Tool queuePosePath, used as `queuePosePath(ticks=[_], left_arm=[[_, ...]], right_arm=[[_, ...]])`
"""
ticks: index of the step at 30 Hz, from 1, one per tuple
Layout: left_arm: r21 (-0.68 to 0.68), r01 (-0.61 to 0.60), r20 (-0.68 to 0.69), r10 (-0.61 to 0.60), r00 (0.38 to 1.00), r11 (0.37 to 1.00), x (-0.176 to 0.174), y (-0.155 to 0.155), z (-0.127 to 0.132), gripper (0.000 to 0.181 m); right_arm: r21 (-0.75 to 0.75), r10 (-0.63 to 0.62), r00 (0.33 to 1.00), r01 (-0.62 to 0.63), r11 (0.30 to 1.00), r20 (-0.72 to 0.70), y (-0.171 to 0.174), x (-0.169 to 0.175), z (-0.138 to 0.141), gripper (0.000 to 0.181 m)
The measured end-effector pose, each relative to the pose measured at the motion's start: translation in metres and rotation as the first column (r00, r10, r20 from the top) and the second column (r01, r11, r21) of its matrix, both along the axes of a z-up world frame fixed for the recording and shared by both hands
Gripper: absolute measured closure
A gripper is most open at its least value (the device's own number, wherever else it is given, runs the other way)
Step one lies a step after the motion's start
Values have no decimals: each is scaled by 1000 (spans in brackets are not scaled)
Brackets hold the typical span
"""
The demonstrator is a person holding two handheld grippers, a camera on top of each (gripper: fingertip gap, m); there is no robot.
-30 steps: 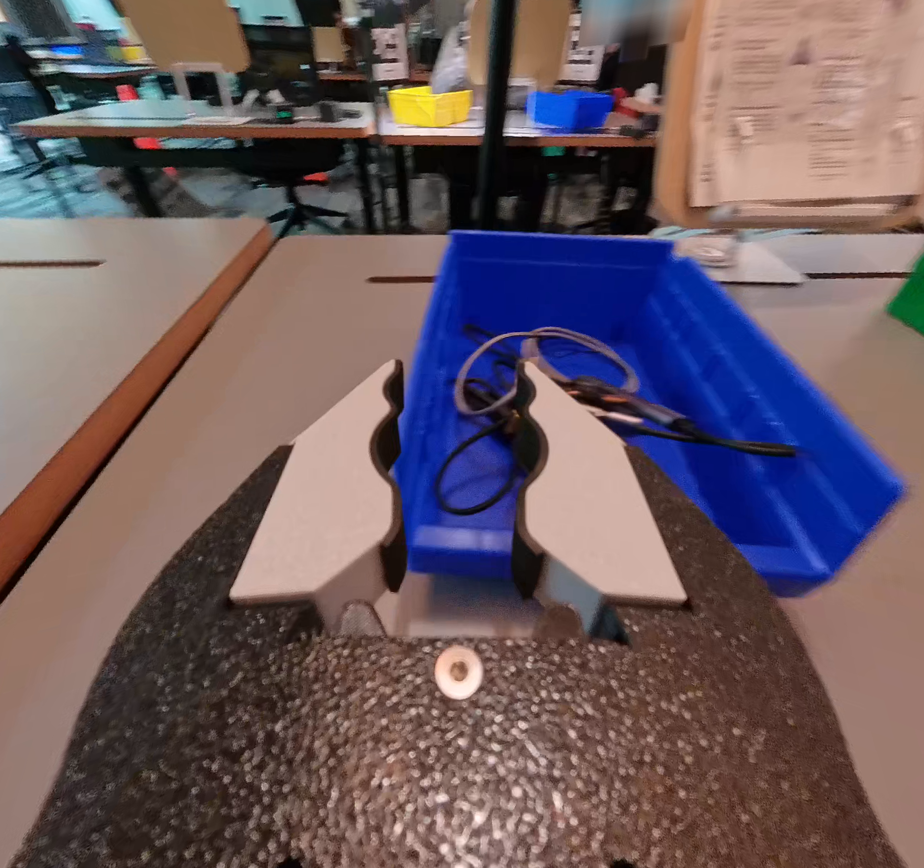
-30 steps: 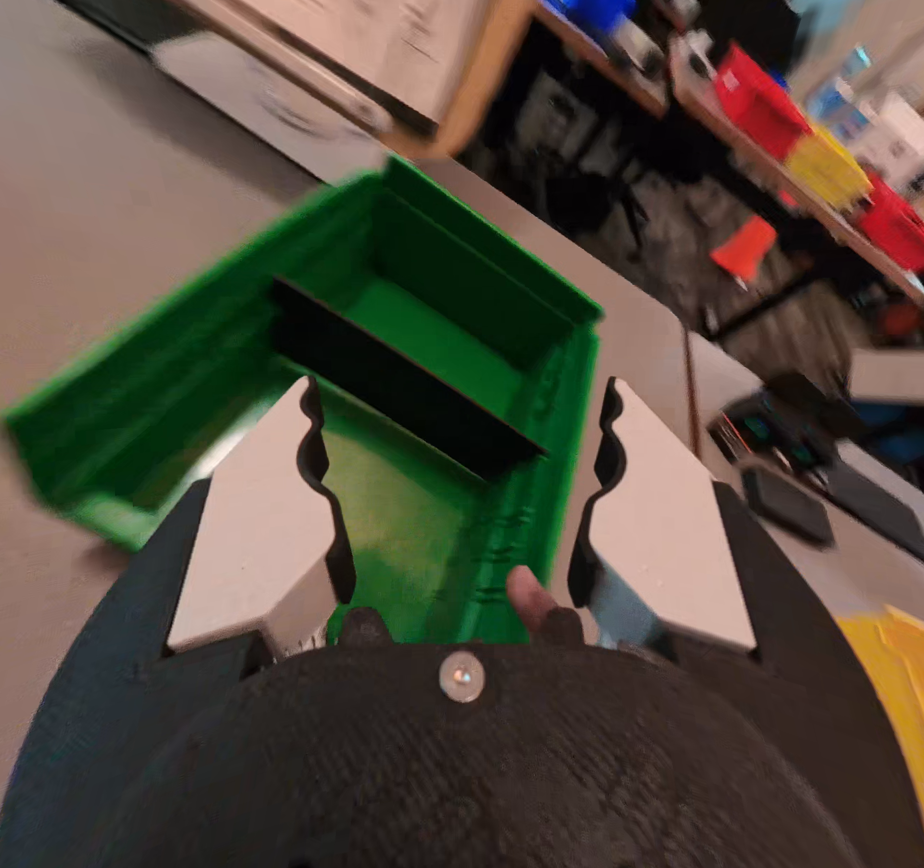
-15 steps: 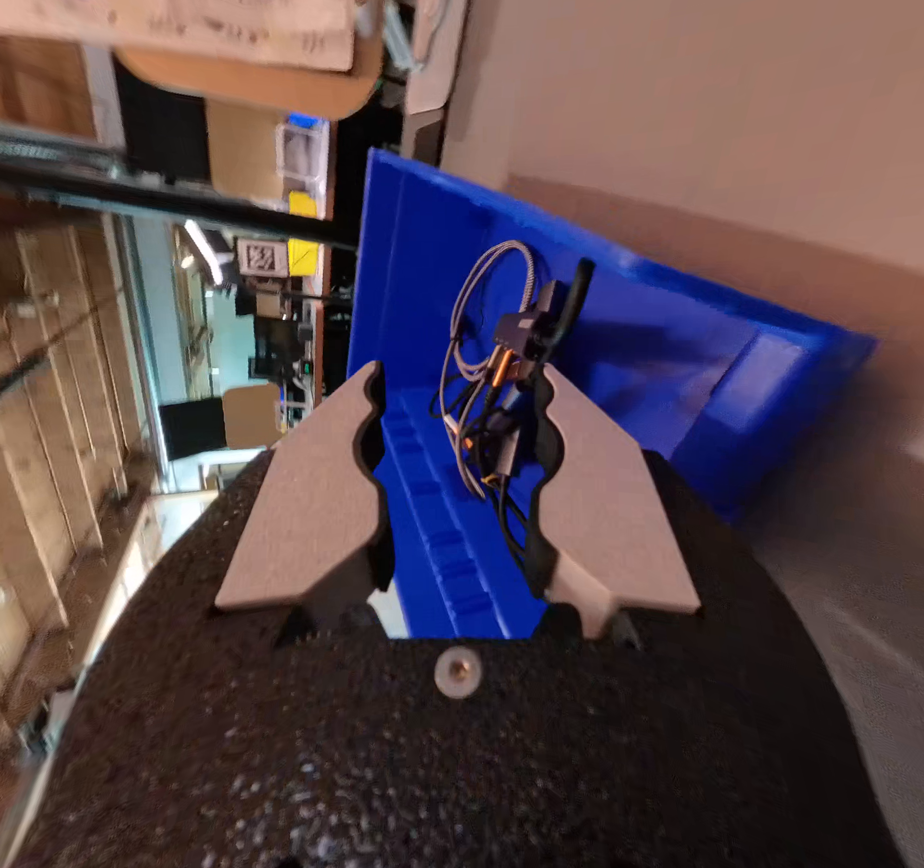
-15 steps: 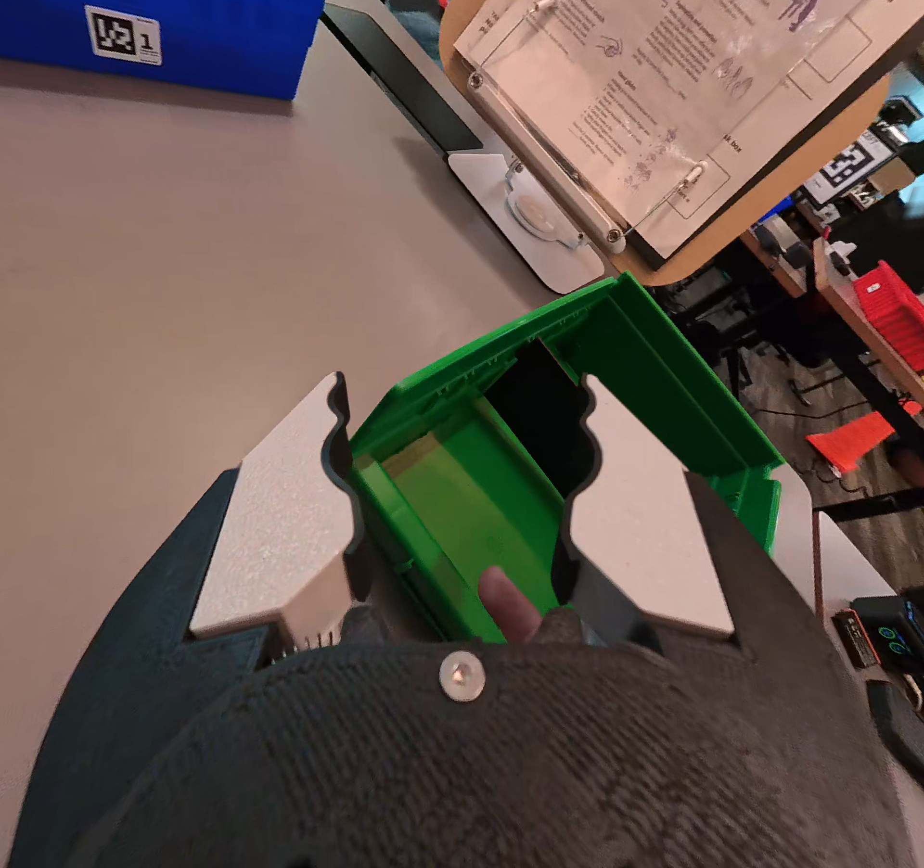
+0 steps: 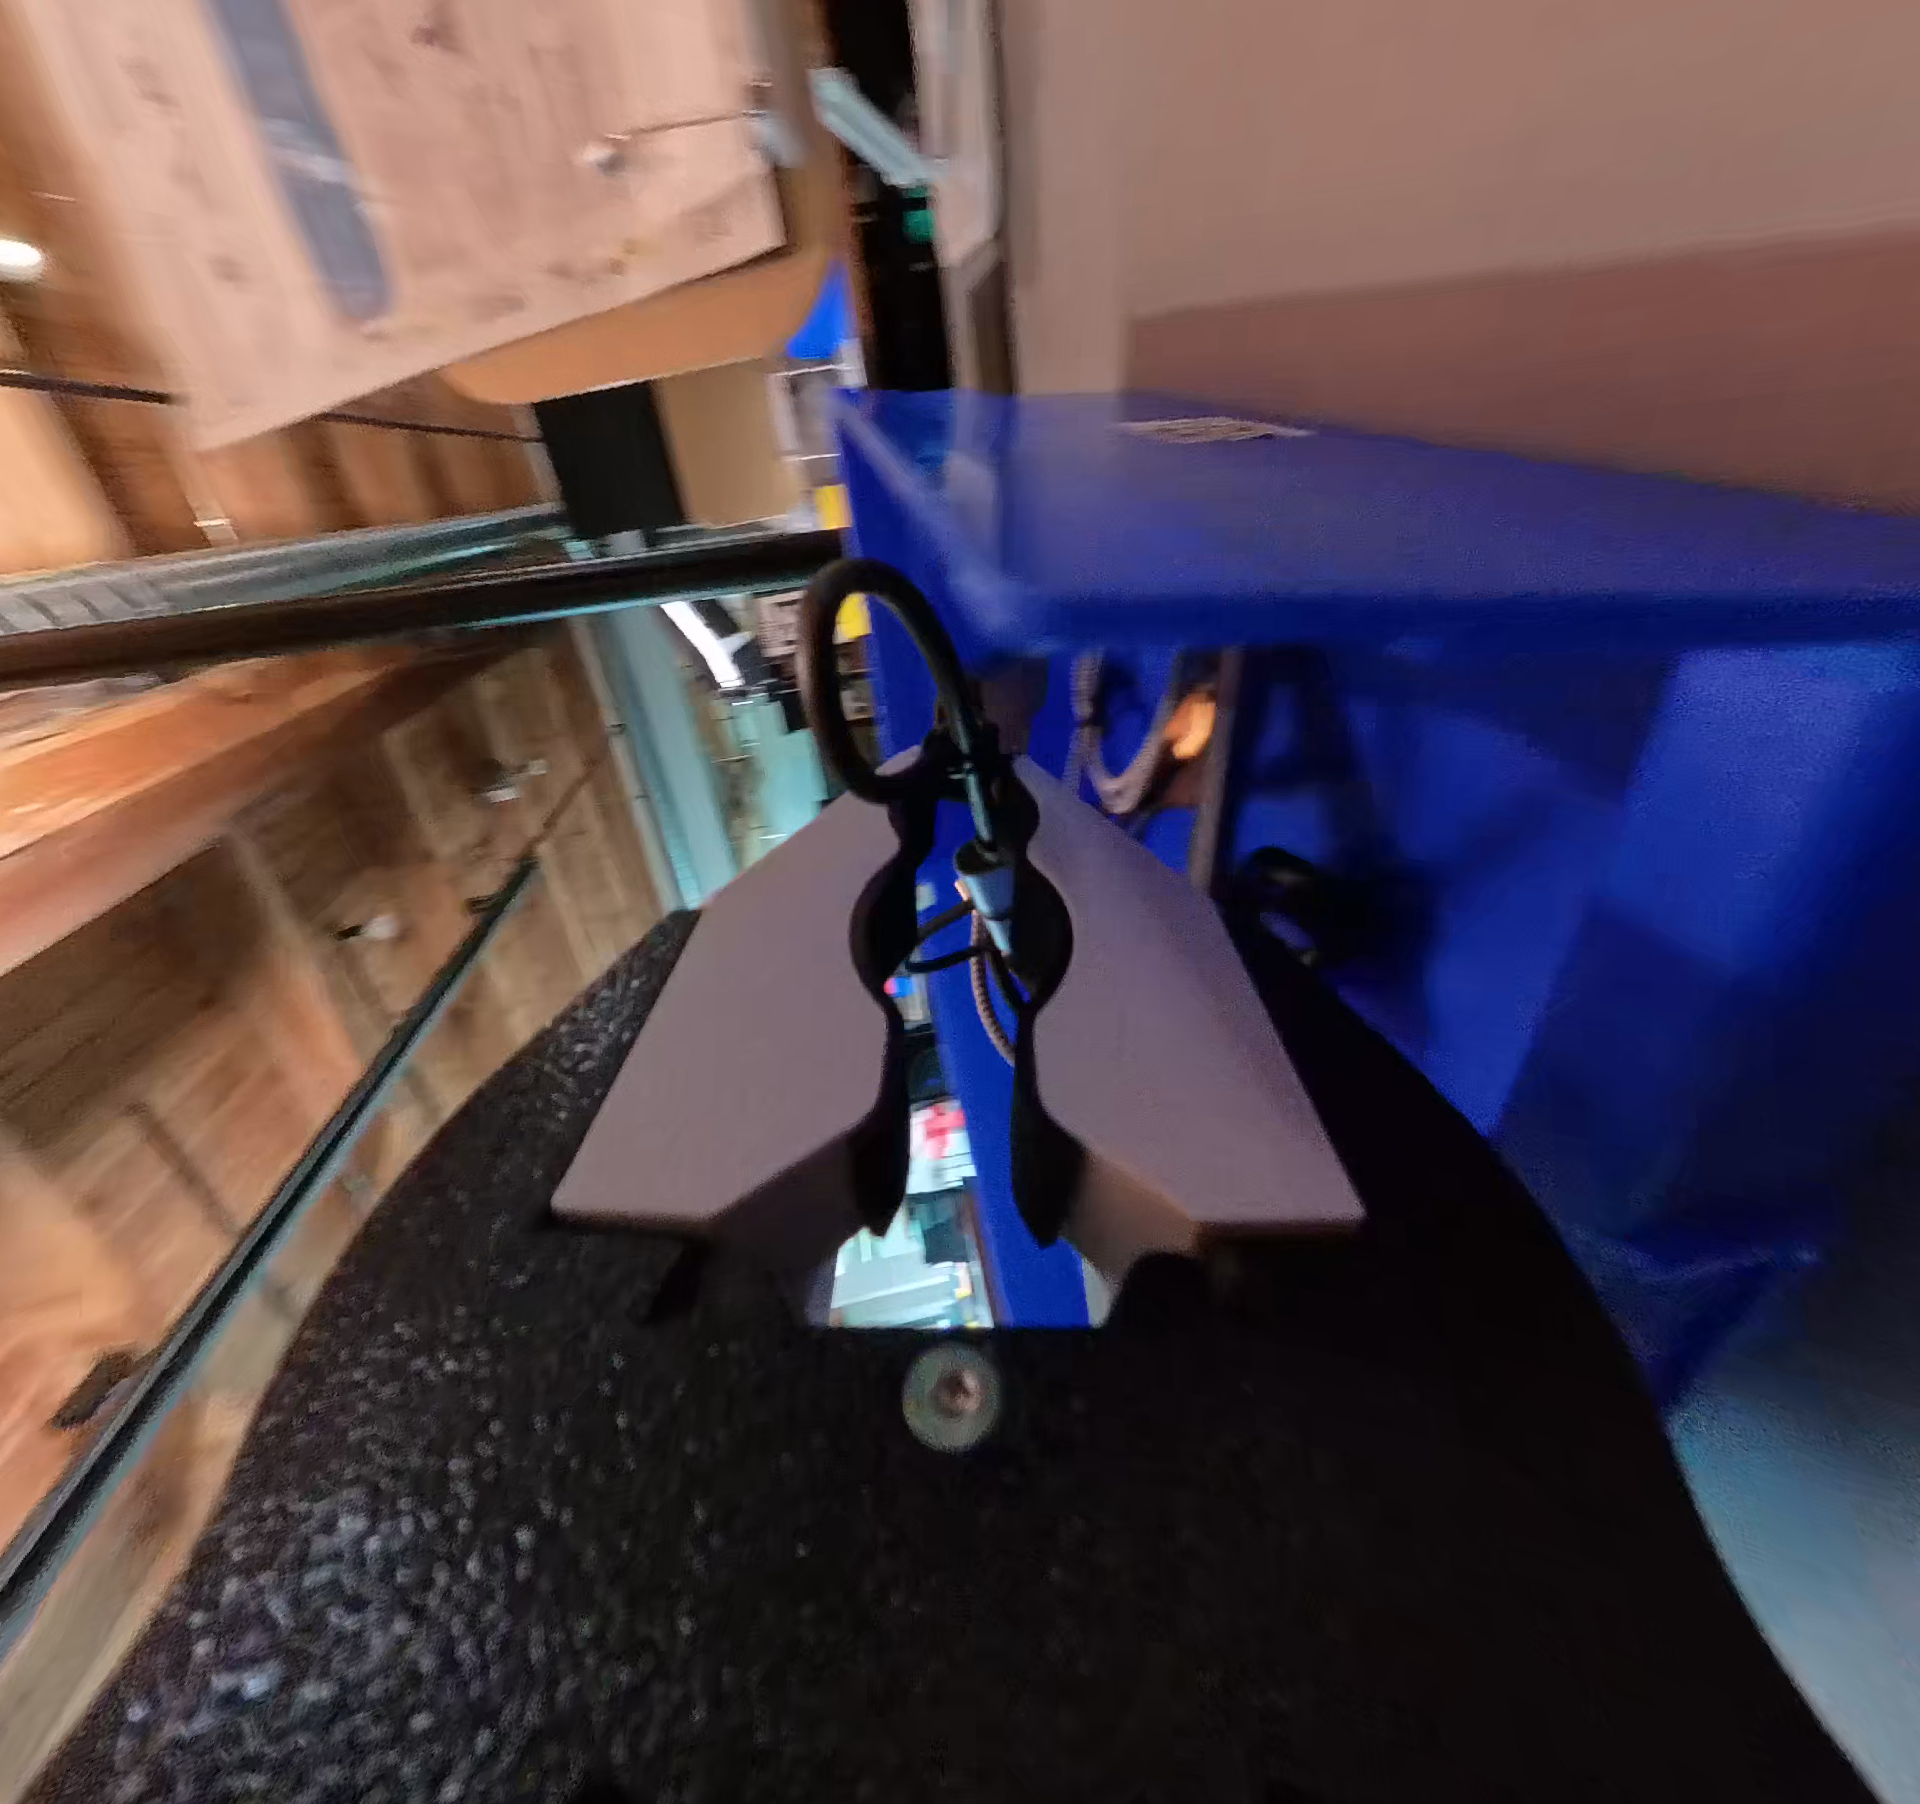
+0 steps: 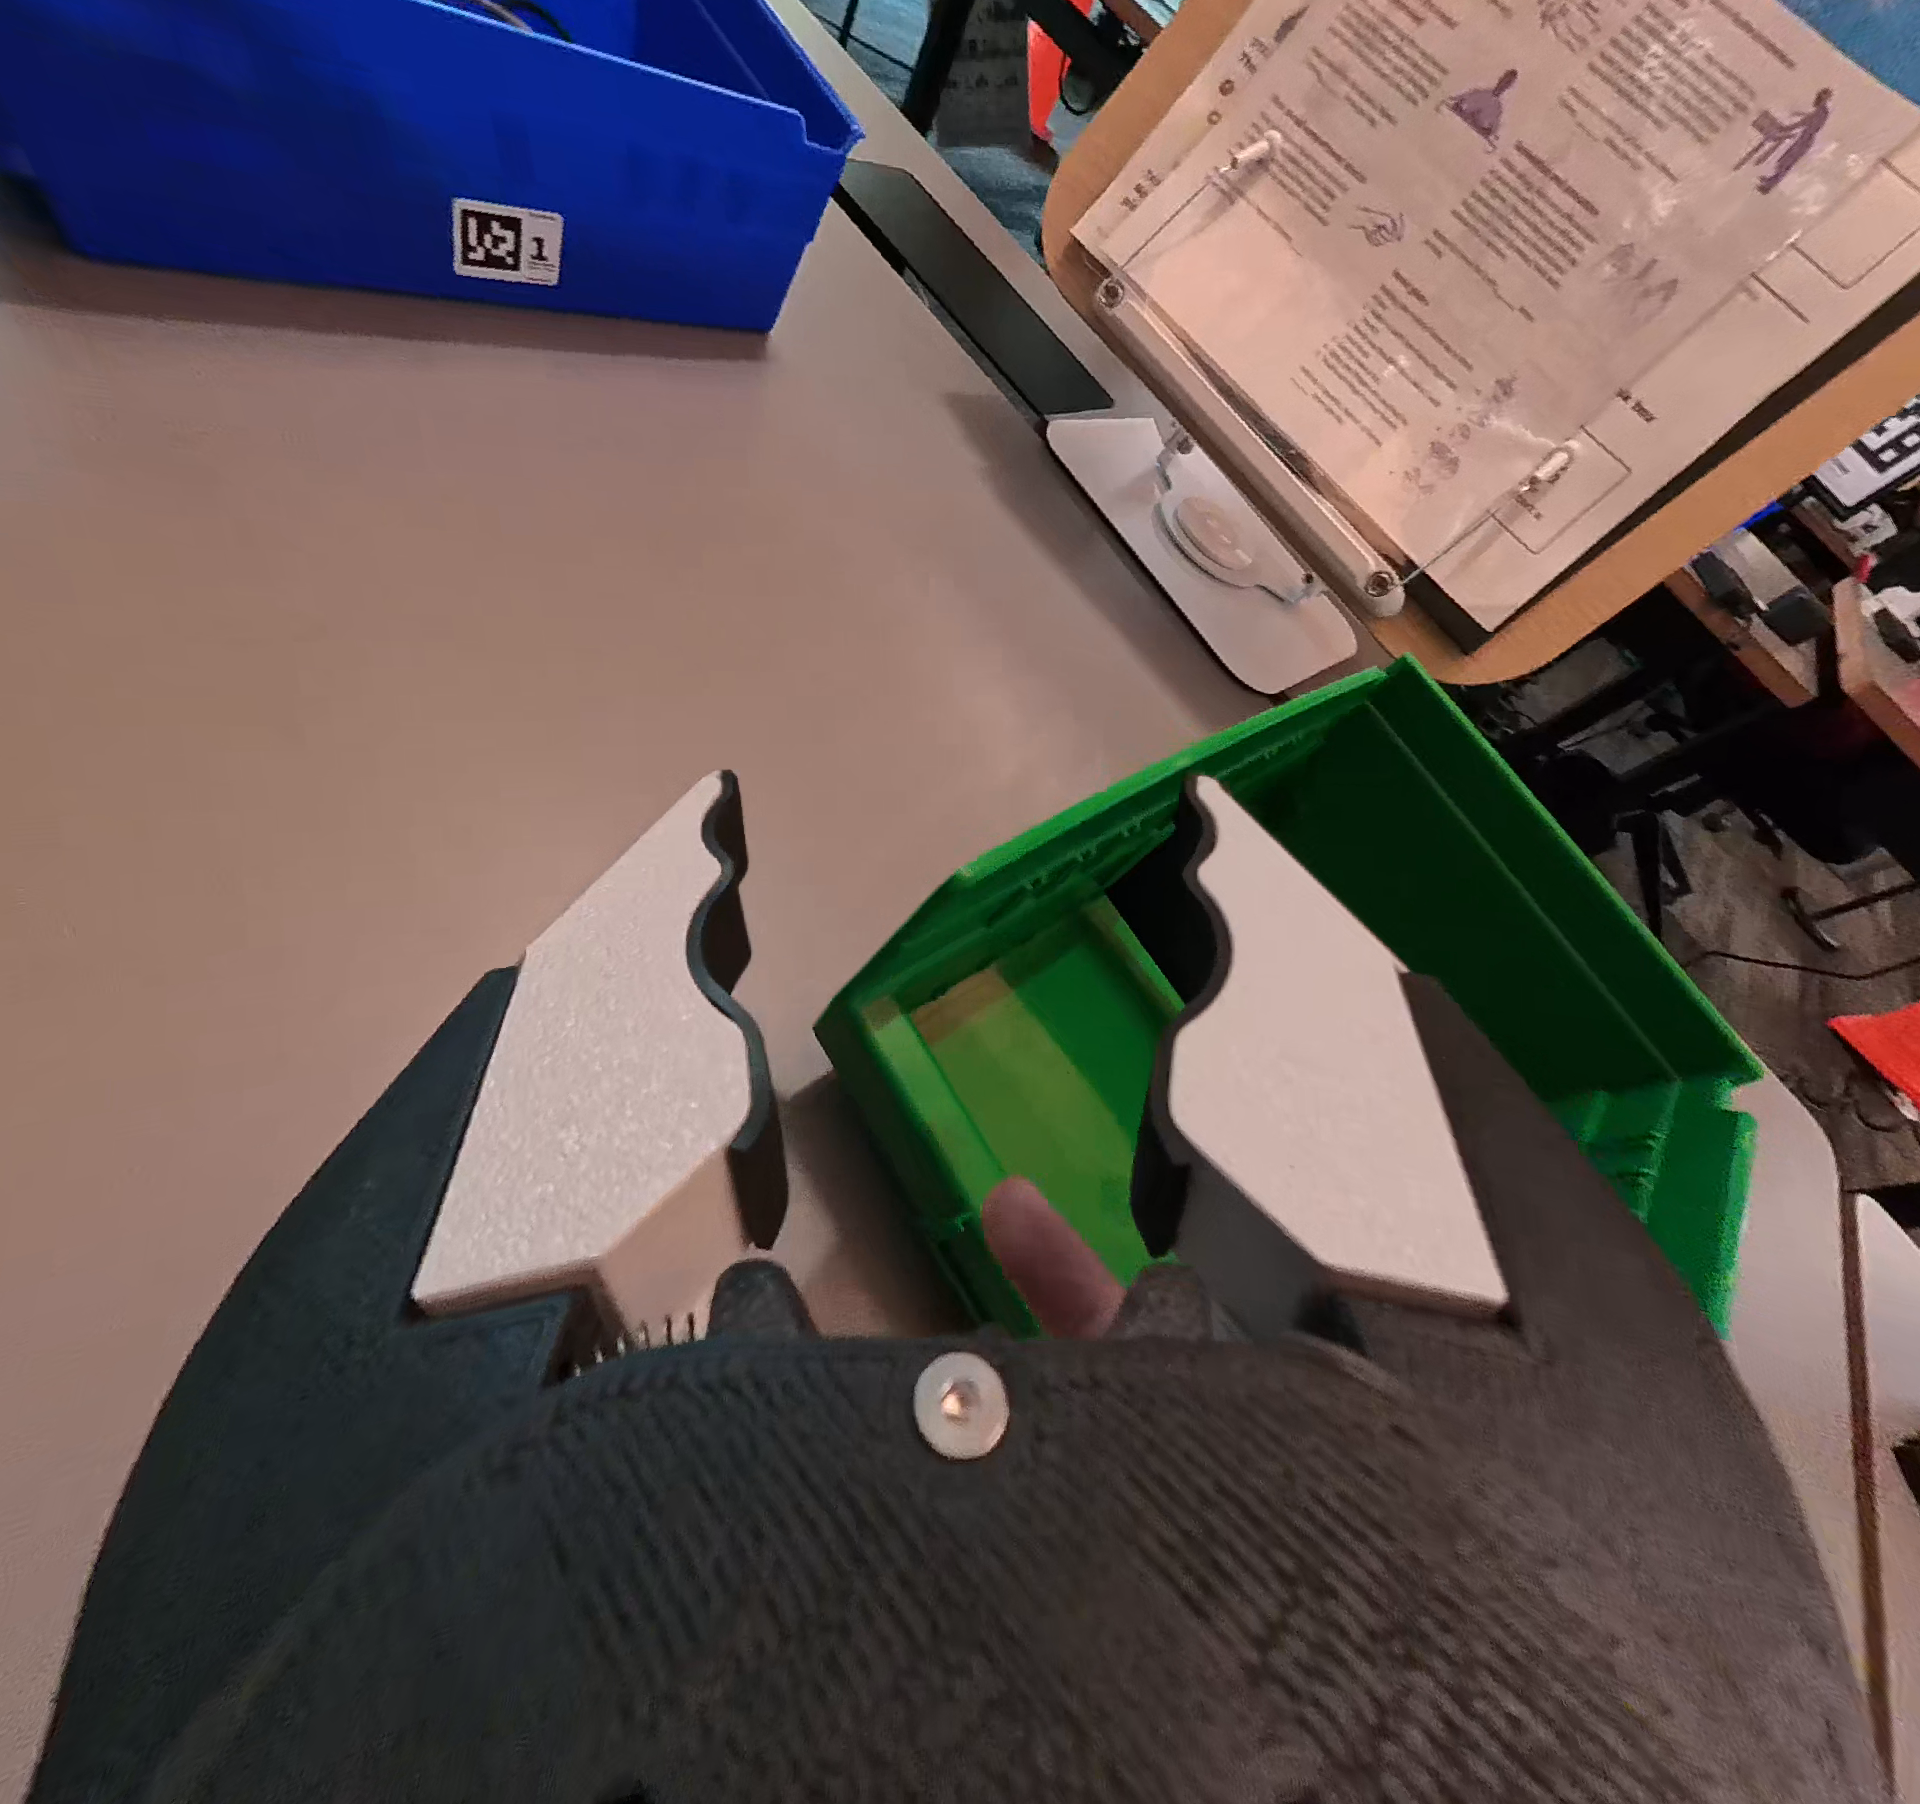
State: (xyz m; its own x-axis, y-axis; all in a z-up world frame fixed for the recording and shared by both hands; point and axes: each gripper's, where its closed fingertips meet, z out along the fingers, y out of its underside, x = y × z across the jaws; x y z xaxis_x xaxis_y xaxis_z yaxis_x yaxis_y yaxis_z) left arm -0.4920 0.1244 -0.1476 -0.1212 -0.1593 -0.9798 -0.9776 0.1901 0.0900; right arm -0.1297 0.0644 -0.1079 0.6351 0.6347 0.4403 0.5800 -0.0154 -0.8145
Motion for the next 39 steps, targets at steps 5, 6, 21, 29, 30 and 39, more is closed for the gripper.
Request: queuePosePath(ticks=[5, 6, 21, 29, 30, 39], left_arm=[[301, 41, 3, -44, 999, 953, 10, -26, 81, 173], [353, 68, -4, -71, 997, 933, 19, -35, 98, 173], [711, 489, -121, -597, 793, 505, 195, -193, 288, 174], [704, 495, 28, -717, 697, 509, 207, -183, 355, 174], [680, 515, 45, -731, 681, 522, 212, -178, 351, 174], [170, 767, 503, -724, 472, 619, 237, -128, 230, 173]], right_arm=[[-53, 41, 977, -53, 997, -209, -4, -25, 12, 100], [-68, 65, 952, -89, 994, -299, -7, -36, 20, 100], [-27, 225, 286, -671, 741, -931, -84, -120, 112, 104], [-19, 221, 359, -558, 830, -907, -70, -87, 114, 106], [-23, 212, 357, -552, 834, -910, -67, -83, 113, 106], [5, 174, 288, -504, 864, -942, -49, -38, 116, 97]])
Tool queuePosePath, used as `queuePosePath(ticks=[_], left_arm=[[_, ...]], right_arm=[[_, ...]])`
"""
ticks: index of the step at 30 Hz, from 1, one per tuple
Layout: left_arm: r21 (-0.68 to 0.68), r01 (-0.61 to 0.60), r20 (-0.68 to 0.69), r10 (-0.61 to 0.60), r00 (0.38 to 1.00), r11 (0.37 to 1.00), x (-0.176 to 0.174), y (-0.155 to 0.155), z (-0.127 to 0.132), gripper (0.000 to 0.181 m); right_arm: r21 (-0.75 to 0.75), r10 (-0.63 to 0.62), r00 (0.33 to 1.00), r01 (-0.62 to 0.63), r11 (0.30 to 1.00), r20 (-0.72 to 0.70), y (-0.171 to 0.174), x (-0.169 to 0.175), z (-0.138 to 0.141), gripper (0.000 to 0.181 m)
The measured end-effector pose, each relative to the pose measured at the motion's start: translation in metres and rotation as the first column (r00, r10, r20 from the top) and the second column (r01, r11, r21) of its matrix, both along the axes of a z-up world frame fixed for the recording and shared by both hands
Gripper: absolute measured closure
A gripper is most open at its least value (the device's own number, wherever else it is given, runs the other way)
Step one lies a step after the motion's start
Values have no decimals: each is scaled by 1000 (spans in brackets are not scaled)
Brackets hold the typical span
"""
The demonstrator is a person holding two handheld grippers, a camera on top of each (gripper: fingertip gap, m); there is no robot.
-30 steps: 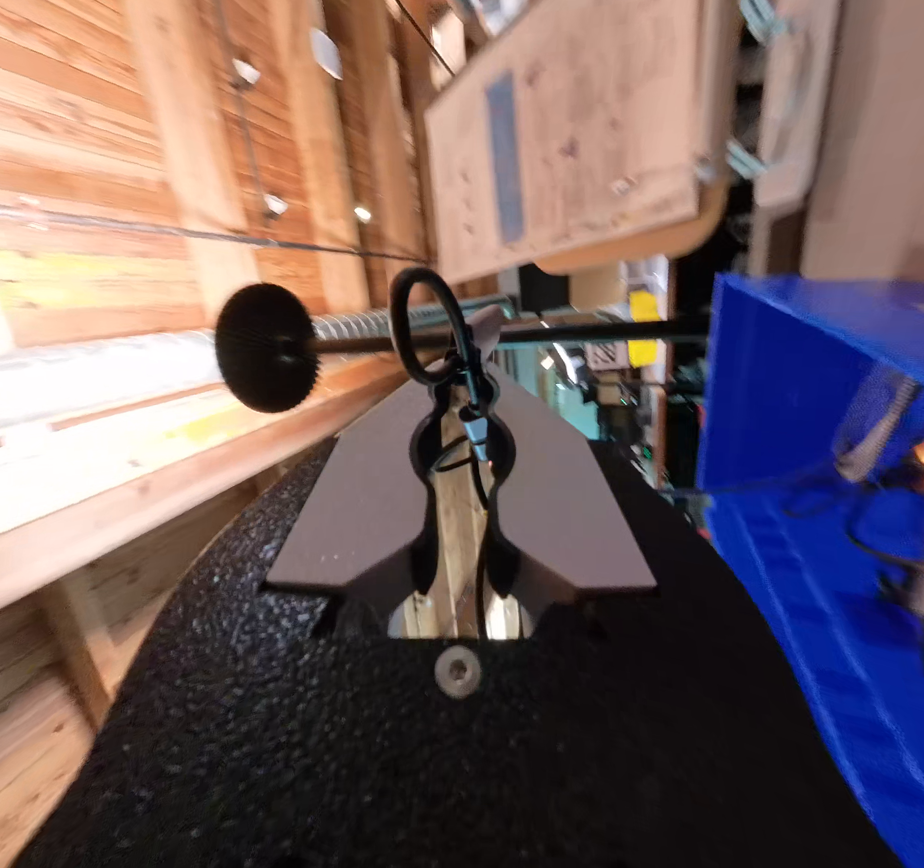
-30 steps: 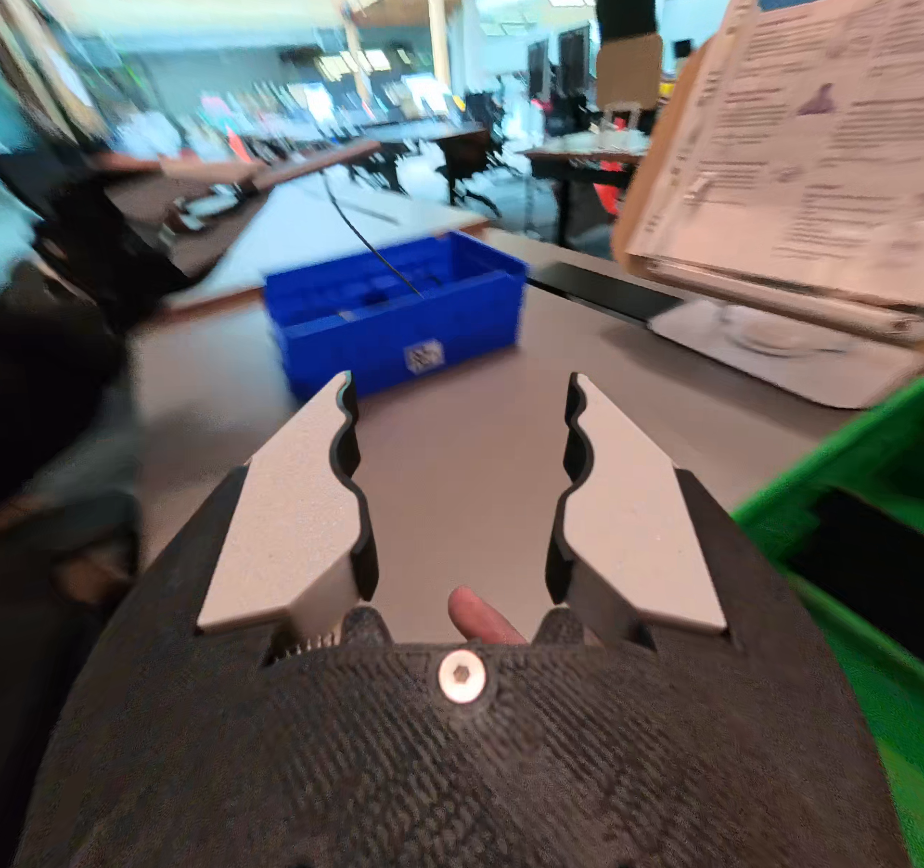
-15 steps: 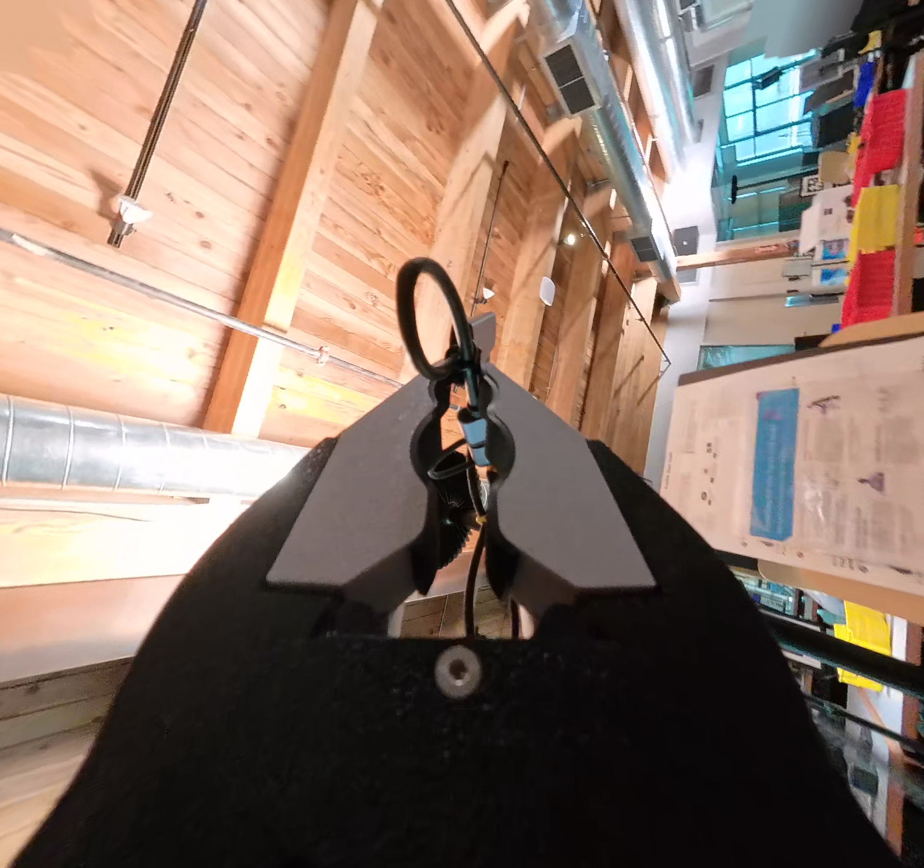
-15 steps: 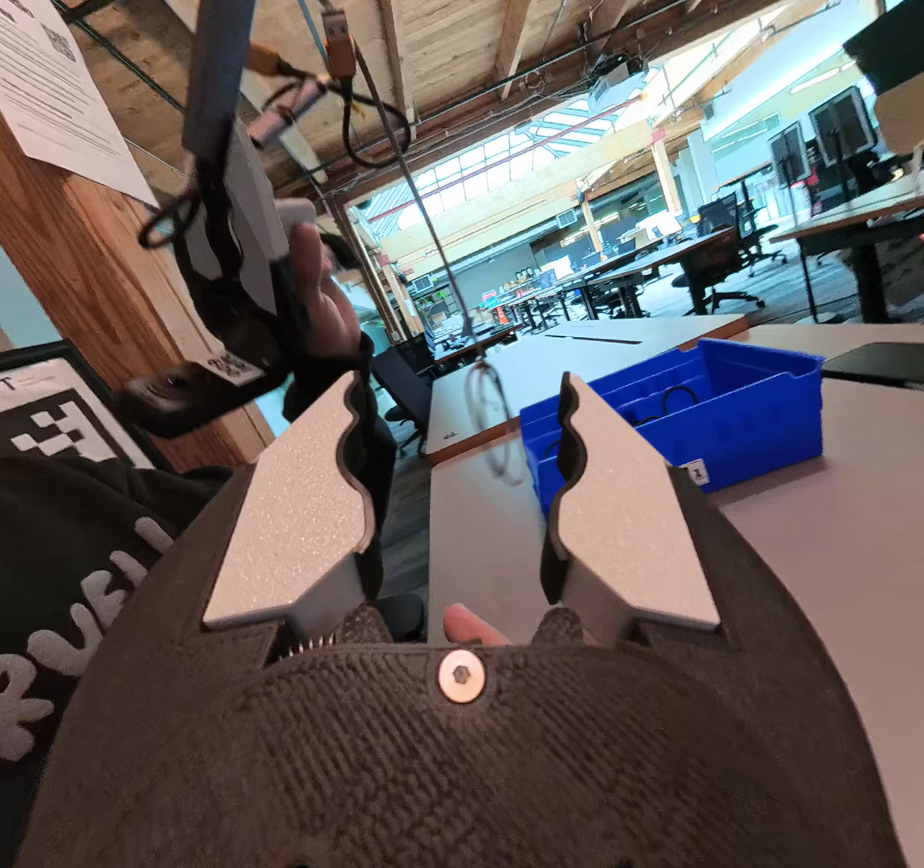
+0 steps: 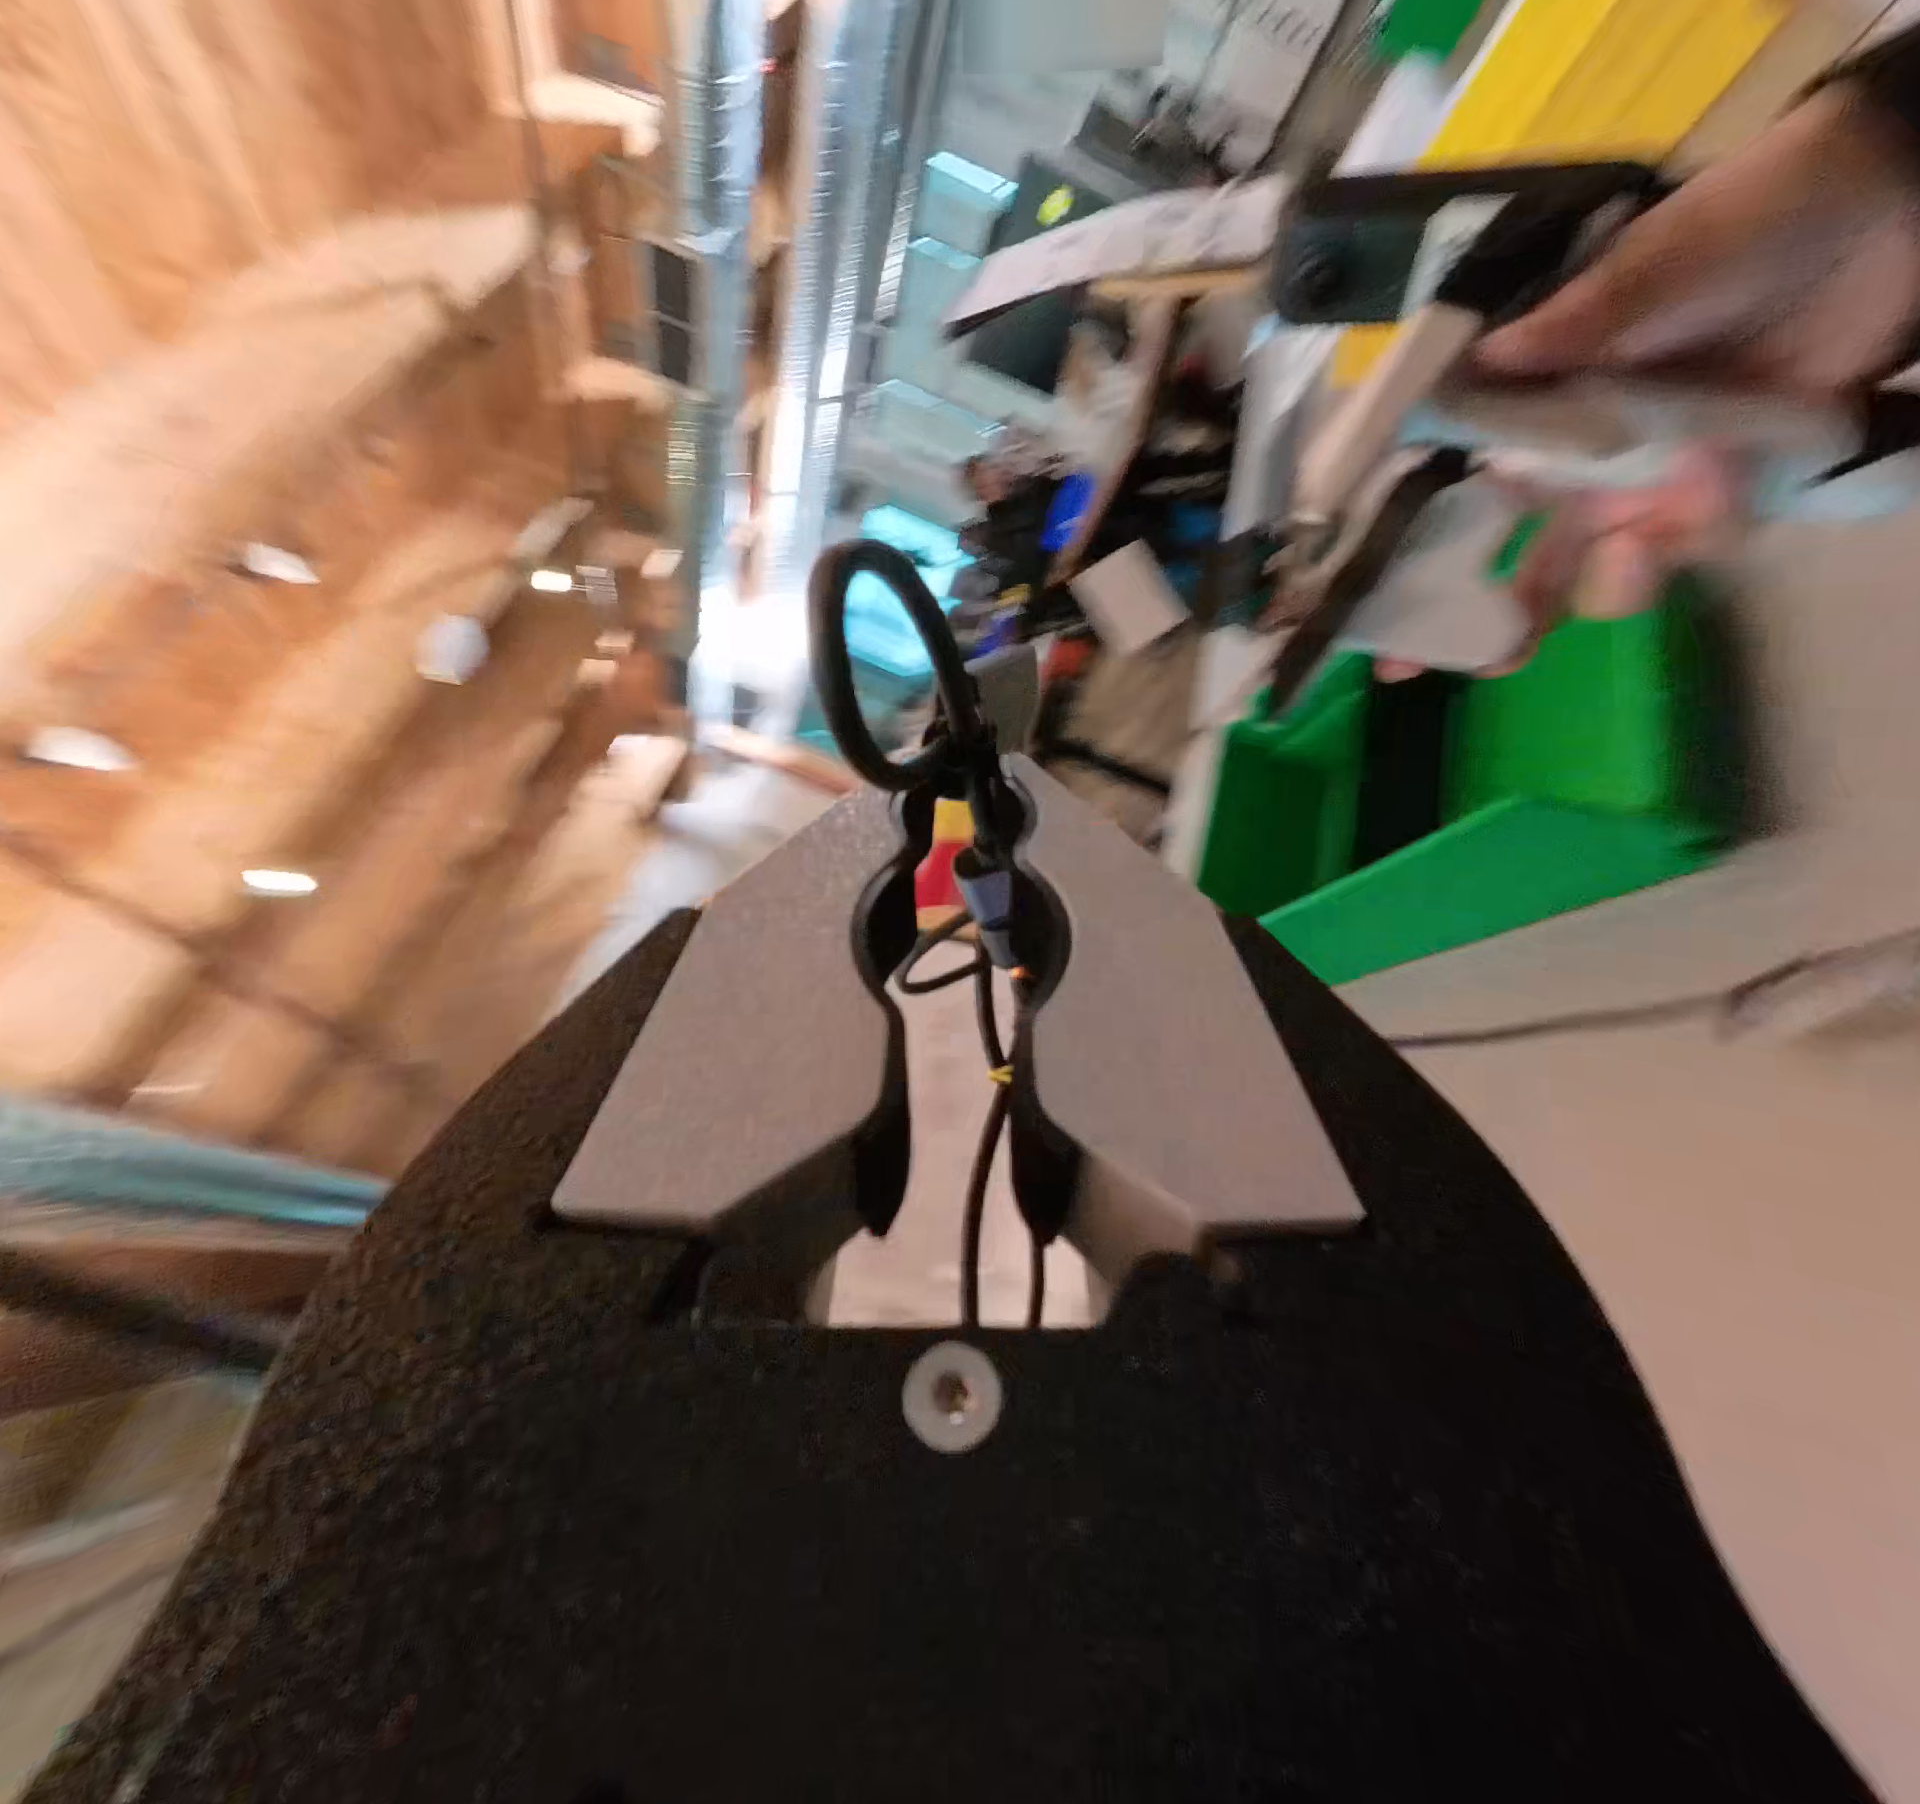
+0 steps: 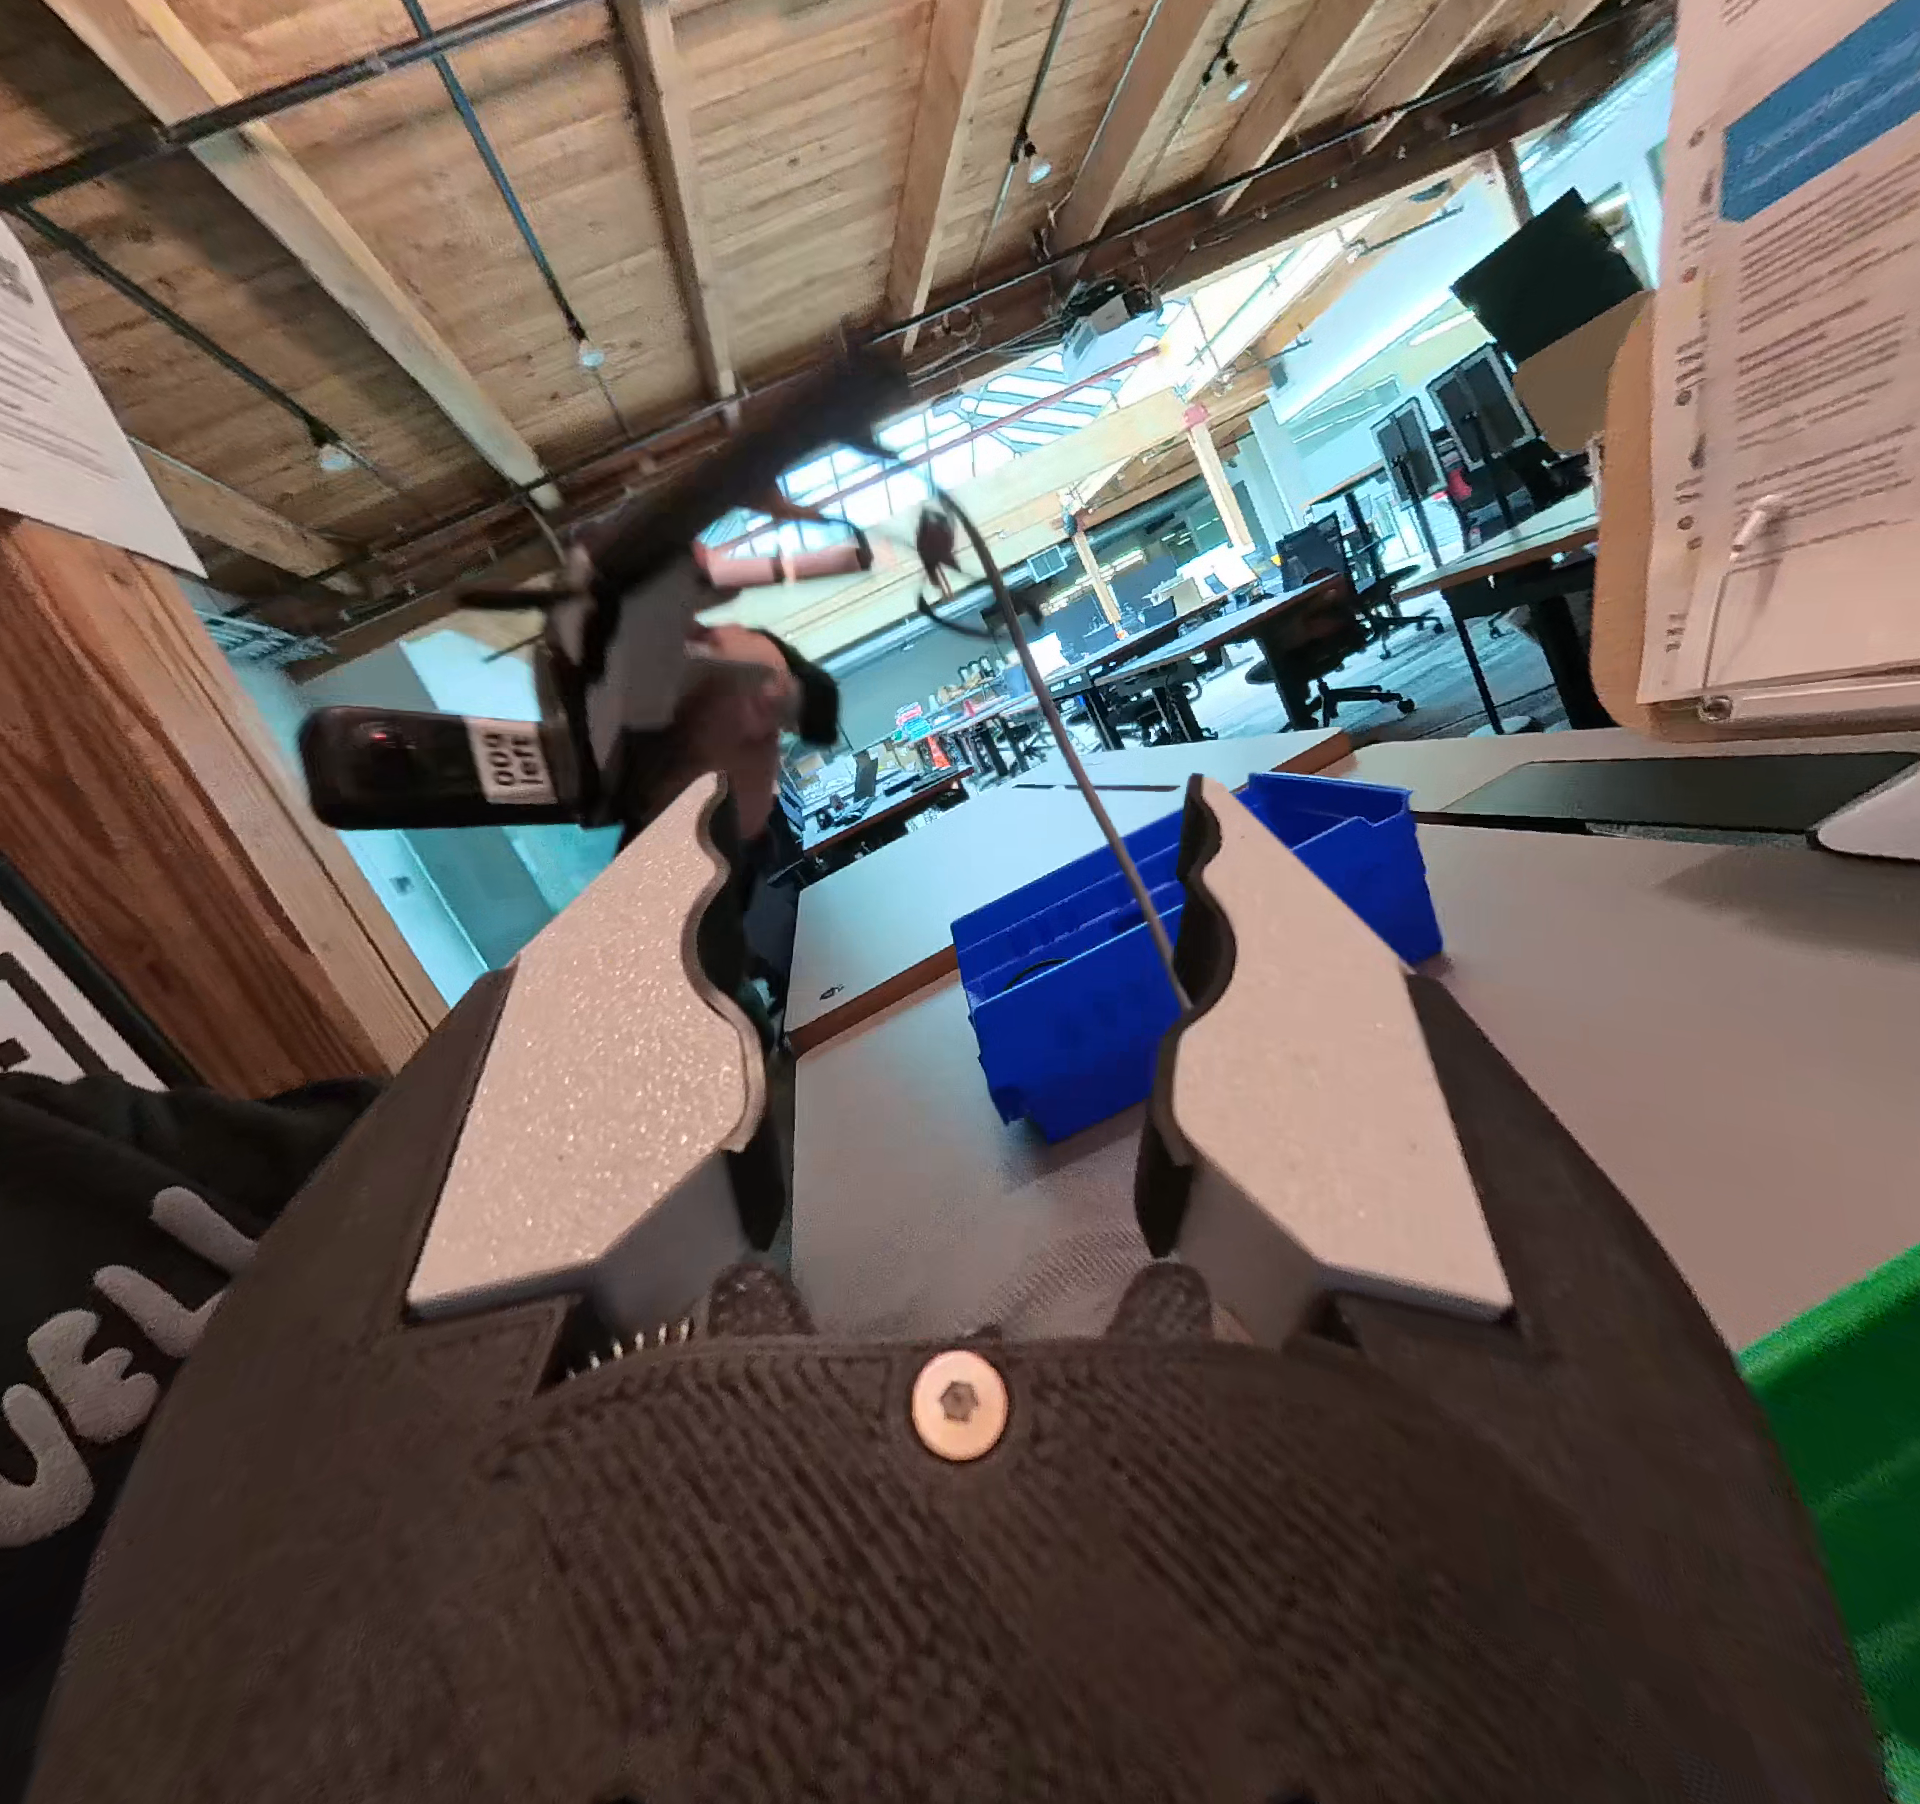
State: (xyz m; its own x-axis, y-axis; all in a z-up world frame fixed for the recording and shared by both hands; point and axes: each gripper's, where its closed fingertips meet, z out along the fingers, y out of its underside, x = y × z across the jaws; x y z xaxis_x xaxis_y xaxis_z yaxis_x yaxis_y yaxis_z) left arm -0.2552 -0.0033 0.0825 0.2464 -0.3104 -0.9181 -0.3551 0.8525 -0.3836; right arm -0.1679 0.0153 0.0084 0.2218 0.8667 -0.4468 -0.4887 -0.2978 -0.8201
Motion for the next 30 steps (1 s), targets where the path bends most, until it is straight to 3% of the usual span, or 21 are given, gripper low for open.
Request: queuePosePath(ticks=[4, 7, 9, 14, 16, 20, 26, 30], left_arm=[[-353, 263, 89, -248, 965, 898, -1, 0, -47, 174], [-445, 395, 164, -361, 918, 804, -3, -7, -63, 174], [-461, 419, 170, -386, 907, 782, -4, -10, -71, 174], [-470, 404, 118, -397, 910, 785, -8, -15, -88, 174], [-469, 402, 106, -401, 910, 786, -10, -17, -92, 174], [-462, 369, 48, -393, 918, 807, -15, -20, -99, 174], [-421, 320, -39, -370, 928, 848, -19, -23, -100, 174], [-403, 278, -109, -347, 932, 872, -22, -23, -106, 174]], right_arm=[[-21, 76, 996, -77, 997, -46, -6, -5, 2, 102], [-58, 163, 986, -162, 985, 15, -12, -28, -12, 107], [-118, 236, 971, -232, 966, 29, -15, -44, -24, 108], [-212, 449, 891, -452, 866, -64, -31, -66, -38, 121], [-223, 473, 875, -484, 846, -105, -32, -71, -40, 114], [-295, 522, 838, -544, 786, -155, -31, -78, -50, 122], [-323, 545, 735, -672, 666, -404, -24, -73, -45, 136], [-363, 525, 750, -657, 661, -402, -21, -80, -51, 137]])
